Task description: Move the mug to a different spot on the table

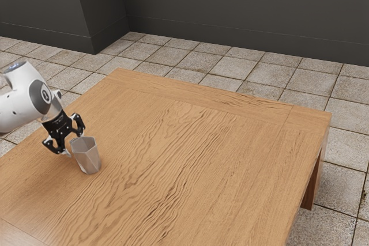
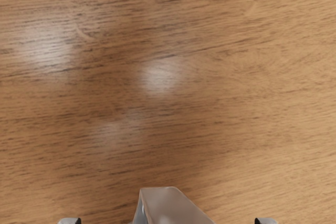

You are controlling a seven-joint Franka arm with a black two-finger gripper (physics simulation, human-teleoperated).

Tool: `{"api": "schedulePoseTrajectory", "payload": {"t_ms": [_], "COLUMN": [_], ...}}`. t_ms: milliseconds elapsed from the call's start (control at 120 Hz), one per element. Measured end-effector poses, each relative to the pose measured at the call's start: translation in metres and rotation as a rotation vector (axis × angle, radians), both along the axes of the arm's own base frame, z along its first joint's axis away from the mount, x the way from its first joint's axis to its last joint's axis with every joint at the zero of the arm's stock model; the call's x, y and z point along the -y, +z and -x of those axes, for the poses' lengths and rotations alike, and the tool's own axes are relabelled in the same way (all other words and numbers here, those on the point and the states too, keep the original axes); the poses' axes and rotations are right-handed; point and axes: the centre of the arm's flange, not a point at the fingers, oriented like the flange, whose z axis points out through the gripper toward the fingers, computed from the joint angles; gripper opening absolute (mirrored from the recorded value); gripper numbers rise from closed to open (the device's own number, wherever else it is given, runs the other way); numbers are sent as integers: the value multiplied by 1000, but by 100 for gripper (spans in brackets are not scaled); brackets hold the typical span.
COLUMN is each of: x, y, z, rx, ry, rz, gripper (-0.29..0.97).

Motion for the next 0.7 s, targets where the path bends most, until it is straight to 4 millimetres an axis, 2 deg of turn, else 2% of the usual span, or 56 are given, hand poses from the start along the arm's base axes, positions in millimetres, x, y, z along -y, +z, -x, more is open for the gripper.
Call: {"api": "schedulePoseTrajectory", "payload": {"t_ms": [317,417,700], "x": [0,-1,3], "y": [2,2,11], "z": [-2,-2,-3], "rx": [6,7,10], "ry": [-3,-8,-9], "rz": [-1,-2,44], "gripper": [21,11,5]}}
